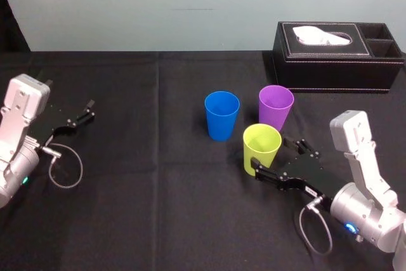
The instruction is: Stack the three plastic cups sequentially using one hand.
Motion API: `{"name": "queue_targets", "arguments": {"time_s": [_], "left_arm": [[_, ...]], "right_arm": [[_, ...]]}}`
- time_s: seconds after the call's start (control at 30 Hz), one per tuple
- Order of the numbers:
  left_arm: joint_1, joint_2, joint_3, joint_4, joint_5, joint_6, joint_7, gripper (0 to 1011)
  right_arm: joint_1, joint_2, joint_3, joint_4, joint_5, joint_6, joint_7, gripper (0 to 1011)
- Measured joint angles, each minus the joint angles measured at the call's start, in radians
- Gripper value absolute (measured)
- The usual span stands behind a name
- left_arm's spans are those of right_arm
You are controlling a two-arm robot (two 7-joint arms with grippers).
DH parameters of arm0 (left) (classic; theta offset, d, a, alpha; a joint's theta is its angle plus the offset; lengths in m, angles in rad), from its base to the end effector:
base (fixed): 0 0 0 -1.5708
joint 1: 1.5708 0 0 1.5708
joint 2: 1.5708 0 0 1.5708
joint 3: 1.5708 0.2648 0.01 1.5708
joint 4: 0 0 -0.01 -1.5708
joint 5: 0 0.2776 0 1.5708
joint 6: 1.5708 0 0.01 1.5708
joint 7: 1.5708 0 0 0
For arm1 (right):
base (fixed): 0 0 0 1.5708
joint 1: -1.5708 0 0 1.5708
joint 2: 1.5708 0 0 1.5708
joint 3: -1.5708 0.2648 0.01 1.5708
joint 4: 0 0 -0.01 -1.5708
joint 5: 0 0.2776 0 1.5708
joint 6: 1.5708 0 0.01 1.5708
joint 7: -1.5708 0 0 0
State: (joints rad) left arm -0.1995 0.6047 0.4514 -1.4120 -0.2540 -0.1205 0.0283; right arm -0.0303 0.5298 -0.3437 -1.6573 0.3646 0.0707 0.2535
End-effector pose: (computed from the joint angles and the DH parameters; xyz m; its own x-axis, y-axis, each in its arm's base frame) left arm 0.3245 0.0766 -0.2760 0.2923 0.8803 0.3737 -0.9553 0.2873 0.0703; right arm 0.2717 -0.0399 -0.2754 0.5691 -0.8193 0.0700 0.8103 0.5443 -0.2172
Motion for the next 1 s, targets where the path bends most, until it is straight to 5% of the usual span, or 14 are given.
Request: {"name": "queue_targets", "arguments": {"time_s": [1.0], "left_arm": [[0.000,0.000,0.000,0.000,0.000,0.000,0.000,1011]], "right_arm": [[0.071,-0.130,0.007,0.096,-0.082,0.023,0.041,1000]]}}
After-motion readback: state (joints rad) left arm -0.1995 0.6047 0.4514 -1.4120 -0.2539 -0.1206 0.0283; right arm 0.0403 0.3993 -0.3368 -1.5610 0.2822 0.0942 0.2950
